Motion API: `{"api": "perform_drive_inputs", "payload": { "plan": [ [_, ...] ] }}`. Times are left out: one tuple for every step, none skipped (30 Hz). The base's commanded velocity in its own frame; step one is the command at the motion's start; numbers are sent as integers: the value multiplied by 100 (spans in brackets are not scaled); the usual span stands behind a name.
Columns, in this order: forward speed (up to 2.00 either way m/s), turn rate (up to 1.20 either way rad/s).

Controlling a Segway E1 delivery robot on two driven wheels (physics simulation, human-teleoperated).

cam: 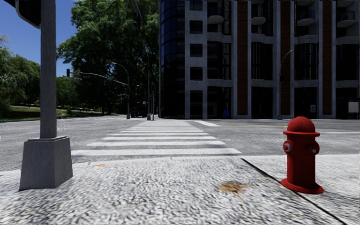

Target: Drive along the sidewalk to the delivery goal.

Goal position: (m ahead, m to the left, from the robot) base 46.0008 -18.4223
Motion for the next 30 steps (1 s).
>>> {"api": "perform_drive_inputs", "payload": {
  "plan": [
    [200,33],
    [200,30],
    [200,21],
    [200,21],
    [200,16],
    [200,0],
    [200,0],
    [200,0],
    [200,0],
    [200,0],
    [200,0],
    [200,0],
    [200,0],
    [200,0],
    [200,0],
    [200,0],
    [200,0],
    [200,0],
    [200,0],
    [200,0],
    [200,0],
    [200,0],
    [200,2],
    [200,13],
    [200,20],
    [200,20],
    [200,22],
    [200,23],
    [200,23],
    [200,23]
  ]
}}
